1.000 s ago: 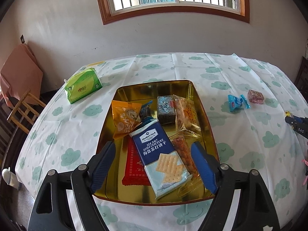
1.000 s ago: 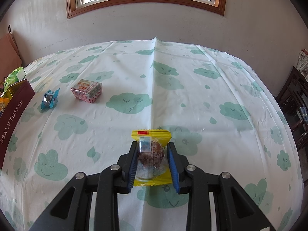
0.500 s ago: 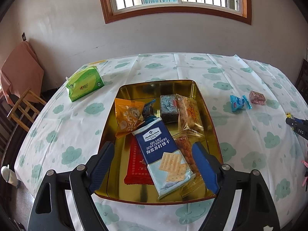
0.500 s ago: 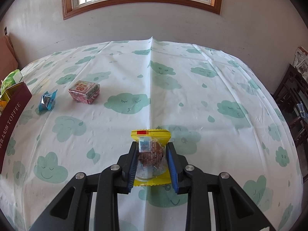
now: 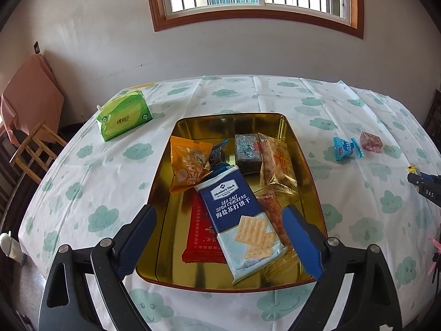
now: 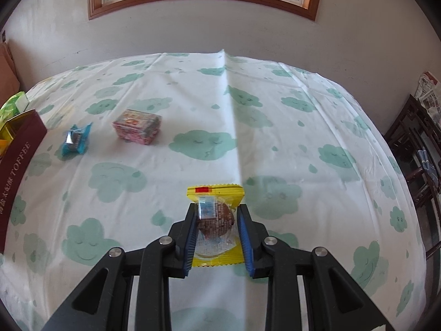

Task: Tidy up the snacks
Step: 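Lift the open left tool out of the tin, then carry the yellow-wrapped cake into the tin and open the right tool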

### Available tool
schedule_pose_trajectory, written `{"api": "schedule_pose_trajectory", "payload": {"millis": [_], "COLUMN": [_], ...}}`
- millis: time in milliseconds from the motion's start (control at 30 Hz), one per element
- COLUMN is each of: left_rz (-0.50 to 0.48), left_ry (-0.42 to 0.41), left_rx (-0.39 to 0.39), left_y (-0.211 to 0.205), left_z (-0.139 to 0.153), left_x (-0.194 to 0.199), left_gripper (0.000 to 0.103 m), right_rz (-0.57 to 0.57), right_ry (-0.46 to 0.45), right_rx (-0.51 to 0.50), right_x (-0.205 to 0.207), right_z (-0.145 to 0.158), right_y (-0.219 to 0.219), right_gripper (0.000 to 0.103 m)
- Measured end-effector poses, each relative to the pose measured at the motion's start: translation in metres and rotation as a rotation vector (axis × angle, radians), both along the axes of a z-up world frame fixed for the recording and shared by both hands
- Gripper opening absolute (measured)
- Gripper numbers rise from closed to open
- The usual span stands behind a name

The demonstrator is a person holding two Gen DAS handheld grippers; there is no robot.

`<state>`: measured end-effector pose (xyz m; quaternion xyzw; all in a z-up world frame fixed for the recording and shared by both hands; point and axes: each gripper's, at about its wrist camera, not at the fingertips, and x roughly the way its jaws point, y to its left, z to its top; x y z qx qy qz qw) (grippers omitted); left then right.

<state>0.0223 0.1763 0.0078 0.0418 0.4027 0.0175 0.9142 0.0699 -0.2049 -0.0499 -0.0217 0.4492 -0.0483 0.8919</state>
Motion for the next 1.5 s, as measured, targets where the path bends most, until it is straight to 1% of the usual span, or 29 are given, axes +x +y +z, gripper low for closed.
{"api": "schedule_pose_trajectory", "payload": {"millis": [67, 267, 500, 733, 933, 1167, 1500], "left_rz": [0.006, 0.047, 0.122, 0.201, 0.251, 0.284, 0.310], "left_ry": [-0.002, -0.009, -0.007, -0.003, 0.009, 0.018, 0.036], "left_rx": [-0.003, -0.026, -0.046, -0.038, -0.020, -0.019, -0.027], "left_y": [0.003, 0.020, 0.048, 0.078, 0.096, 0.111, 0.125], "left_z": [0.000, 0.000, 0.001, -0.001, -0.004, -0.006, -0.012], "left_x": [0.000, -0.001, -0.005, -0.014, -0.020, -0.024, -0.025], "left_gripper": [0.094, 0.096, 0.097, 0.097, 0.097, 0.097, 0.097], "right_rz": [0.023, 0.108, 0.248, 0.412, 0.501, 0.539, 0.527], "right_ry": [-0.007, -0.023, -0.045, -0.058, -0.037, -0.022, 0.017], "right_rx": [0.017, 0.095, 0.180, 0.225, 0.230, 0.229, 0.221], "right_x": [-0.001, -0.001, 0.000, -0.001, -0.004, -0.003, 0.007], "right_z": [0.005, 0.022, 0.043, 0.061, 0.059, 0.054, 0.036], "right_y": [0.013, 0.053, 0.121, 0.200, 0.249, 0.277, 0.290], "right_gripper": [0.028, 0.028, 0.028, 0.028, 0.028, 0.028, 0.028]}}
